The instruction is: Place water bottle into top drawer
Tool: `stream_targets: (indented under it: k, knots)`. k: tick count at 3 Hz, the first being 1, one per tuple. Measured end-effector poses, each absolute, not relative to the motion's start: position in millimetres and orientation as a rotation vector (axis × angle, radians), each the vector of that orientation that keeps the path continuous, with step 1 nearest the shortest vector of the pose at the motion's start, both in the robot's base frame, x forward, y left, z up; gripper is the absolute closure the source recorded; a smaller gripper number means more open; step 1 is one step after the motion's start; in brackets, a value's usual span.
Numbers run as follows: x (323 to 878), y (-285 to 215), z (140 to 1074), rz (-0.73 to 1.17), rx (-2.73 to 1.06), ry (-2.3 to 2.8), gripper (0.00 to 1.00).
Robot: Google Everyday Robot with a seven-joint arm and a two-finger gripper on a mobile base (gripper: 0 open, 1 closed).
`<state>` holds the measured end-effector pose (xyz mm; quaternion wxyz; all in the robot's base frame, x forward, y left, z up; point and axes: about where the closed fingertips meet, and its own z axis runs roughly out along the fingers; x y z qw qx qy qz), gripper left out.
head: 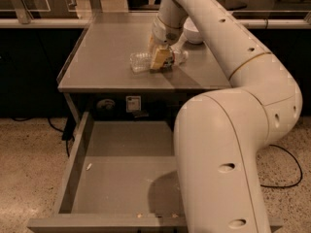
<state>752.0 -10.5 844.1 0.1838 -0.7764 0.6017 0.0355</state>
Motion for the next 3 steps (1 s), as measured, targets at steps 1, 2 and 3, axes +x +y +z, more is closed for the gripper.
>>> stream_targets:
  k: [1,2,3]
  knots:
    - [752.0,-10.5,844.1,0.100,-2.189,1.697,1.00]
    - [752.0,-10.4,844.0,0.100,-2.189,1.697,1.00]
    - [752.7,-8.5,848.8,0.112,-2.171,1.679,1.00]
